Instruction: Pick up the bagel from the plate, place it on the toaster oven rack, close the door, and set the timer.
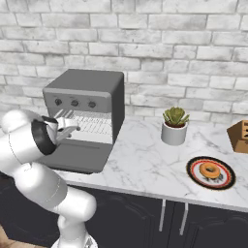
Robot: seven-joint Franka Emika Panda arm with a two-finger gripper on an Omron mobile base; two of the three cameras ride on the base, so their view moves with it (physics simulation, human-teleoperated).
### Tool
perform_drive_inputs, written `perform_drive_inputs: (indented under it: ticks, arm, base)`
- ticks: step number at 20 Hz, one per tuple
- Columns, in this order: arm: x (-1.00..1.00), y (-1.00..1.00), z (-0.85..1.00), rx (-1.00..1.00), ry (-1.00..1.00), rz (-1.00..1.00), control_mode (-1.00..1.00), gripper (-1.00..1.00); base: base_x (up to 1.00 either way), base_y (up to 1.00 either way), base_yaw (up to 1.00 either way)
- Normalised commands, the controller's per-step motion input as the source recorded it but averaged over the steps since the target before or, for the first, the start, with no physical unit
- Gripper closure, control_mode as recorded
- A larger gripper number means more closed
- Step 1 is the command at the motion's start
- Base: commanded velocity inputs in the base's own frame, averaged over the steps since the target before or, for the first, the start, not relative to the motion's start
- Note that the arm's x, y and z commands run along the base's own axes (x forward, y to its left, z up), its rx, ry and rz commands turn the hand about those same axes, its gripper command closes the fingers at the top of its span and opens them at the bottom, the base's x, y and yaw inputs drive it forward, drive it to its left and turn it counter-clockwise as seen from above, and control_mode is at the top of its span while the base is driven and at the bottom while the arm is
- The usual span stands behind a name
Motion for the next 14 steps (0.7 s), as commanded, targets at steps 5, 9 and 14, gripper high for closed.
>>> perform_drive_inputs:
  ticks: [5,9,14]
  arm:
    - [0.12,0.0,-0.09,0.0,0.0,0.0,-1.0,-1.0]
    - [0.08,0.0,-0.18,0.0,0.0,0.01,-1.0,-1.0]
    - [0.09,0.0,-0.17,0.0,-0.01,0.02,-1.0,-1.0]
  base:
    - [0.0,0.0,0.0]
    - [0.0,0.0,0.0]
    - [0.0,0.0,0.0]
